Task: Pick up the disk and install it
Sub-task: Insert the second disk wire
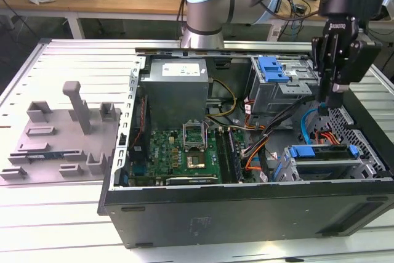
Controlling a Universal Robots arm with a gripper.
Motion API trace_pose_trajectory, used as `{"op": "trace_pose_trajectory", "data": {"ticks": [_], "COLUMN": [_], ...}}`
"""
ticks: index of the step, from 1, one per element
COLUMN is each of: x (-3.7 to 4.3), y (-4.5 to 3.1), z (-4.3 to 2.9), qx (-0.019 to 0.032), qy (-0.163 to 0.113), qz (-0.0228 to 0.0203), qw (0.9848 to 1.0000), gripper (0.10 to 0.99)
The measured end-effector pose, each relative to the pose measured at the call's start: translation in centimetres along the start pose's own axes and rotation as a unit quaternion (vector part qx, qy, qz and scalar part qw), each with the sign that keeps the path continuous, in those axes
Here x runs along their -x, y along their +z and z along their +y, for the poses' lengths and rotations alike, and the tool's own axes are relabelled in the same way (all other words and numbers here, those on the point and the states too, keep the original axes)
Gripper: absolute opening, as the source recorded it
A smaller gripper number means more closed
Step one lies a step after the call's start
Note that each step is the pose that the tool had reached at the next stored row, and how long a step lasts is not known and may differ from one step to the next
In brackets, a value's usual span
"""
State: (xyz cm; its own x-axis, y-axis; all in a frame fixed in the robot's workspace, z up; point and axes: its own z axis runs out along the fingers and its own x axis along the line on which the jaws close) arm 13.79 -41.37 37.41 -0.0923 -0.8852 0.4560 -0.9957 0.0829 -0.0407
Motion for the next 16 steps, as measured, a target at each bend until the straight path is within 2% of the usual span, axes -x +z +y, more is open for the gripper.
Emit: {"op": "trace_pose_trajectory", "data": {"ticks": [1,6,10,16], "x": [0.05,0.28,0.39,0.51], "y": [0.07,0.53,0.78,1.00], "z": [0.11,0.21,0.40,0.51], "qx": [-0.0002,-0.0027,-0.0079,-0.0090], "qy": [0.000,-0.005,-0.015,-0.017], "qz": [0.0012,0.0013,0.0010,0.0010], "qw": [1.0000,1.0000,0.9999,0.9998], "gripper": [0.365,0.365,0.365,0.349]}}
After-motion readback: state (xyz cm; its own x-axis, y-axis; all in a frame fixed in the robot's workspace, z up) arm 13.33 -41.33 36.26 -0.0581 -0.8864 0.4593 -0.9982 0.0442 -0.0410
